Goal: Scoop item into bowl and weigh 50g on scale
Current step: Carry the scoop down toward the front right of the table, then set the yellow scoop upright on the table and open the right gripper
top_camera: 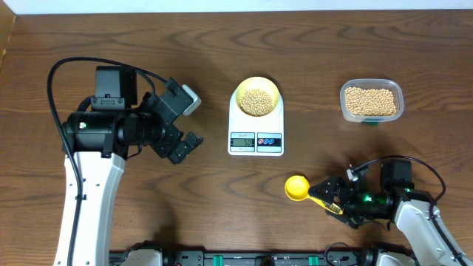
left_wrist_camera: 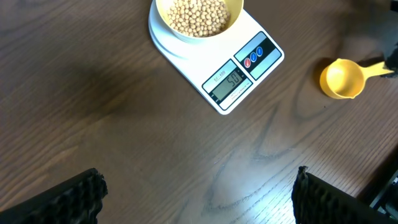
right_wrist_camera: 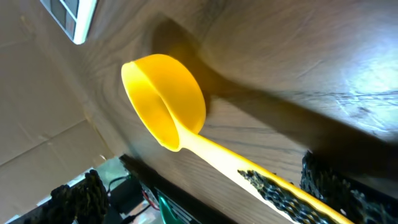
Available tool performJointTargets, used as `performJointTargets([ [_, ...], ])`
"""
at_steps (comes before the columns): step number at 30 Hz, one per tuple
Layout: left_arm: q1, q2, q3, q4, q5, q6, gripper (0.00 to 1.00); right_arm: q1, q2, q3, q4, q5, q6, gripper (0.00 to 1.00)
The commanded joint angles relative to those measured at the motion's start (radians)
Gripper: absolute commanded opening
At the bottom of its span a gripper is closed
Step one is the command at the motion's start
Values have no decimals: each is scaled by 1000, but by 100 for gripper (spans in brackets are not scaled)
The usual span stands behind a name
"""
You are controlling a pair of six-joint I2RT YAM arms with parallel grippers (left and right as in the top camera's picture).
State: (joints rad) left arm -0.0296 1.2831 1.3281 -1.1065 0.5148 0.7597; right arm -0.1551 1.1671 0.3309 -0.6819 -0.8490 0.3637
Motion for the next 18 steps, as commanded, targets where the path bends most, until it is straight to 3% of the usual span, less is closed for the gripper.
performJointTargets([
  [1, 4, 2, 0, -3, 9, 6, 98, -8, -34, 74, -61, 71, 5, 99],
  [8, 4, 2, 0, -3, 9, 6, 98, -8, -153, 246, -230, 72, -32, 99],
  [13, 4, 2, 0, -3, 9, 6, 98, -8, -253, 311, -261, 72, -32, 99],
  [18, 4, 2, 0, -3, 9, 6, 98, -8, -354, 311, -261, 225, -32, 99],
])
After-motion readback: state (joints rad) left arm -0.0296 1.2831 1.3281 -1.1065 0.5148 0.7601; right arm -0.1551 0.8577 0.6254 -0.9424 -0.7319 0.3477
